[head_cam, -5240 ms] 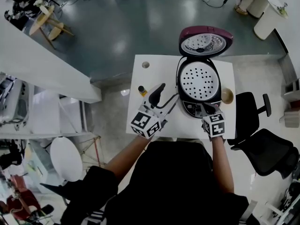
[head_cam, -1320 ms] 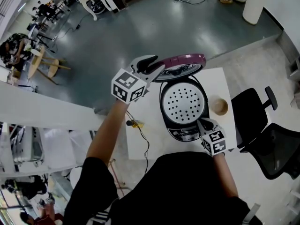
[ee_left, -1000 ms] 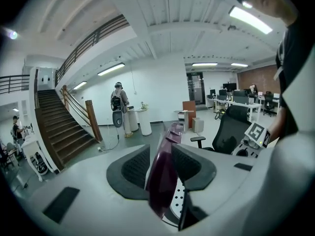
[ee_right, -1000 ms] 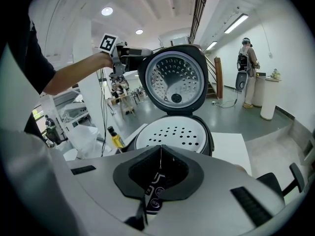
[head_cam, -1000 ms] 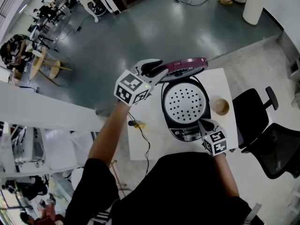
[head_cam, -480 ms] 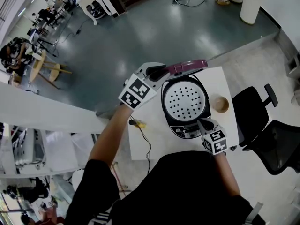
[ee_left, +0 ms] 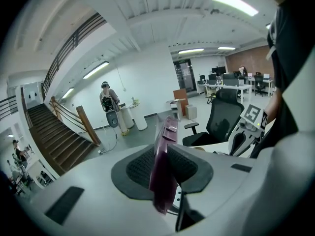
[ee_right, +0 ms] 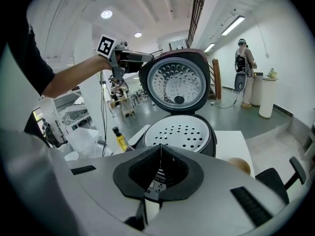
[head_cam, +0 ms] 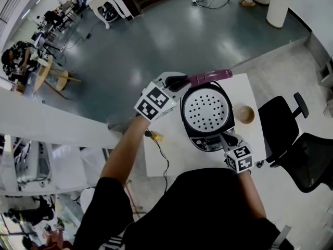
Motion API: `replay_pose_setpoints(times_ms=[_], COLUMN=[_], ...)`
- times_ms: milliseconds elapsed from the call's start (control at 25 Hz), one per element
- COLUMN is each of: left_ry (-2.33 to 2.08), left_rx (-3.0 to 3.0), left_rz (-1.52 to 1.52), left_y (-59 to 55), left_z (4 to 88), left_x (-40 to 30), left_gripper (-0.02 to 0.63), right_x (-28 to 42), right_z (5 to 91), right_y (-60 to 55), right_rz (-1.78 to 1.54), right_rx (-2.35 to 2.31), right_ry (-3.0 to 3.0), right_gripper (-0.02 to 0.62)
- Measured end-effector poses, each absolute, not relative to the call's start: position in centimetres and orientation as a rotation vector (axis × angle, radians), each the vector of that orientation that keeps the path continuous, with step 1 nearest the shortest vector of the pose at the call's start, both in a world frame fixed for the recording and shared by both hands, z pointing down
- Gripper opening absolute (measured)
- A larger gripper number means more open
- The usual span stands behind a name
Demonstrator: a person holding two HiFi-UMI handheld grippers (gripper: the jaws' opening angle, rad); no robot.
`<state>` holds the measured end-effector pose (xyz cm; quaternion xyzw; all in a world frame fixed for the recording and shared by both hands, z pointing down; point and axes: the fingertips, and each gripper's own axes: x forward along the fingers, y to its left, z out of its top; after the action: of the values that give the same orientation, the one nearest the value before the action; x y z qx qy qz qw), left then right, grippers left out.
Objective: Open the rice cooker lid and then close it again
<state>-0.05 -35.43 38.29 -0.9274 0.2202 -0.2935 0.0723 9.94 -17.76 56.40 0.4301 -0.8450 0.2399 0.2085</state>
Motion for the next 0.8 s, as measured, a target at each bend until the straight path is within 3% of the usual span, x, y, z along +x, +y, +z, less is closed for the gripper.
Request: replay_pose_setpoints(times_ms=[800], left_ry=[0.562], left_rx=[-2.756], left_rz=[-0.982], left_y=[-29.4], left_z=[41.6], left_x=[1.0], left_gripper=[0.052], right_x=[10.0], right_z=[56.4], right_y=[-14.4], right_rz=[0.674], right_rx=[1.241], right_ry=[-2.357], right_gripper=[0.0])
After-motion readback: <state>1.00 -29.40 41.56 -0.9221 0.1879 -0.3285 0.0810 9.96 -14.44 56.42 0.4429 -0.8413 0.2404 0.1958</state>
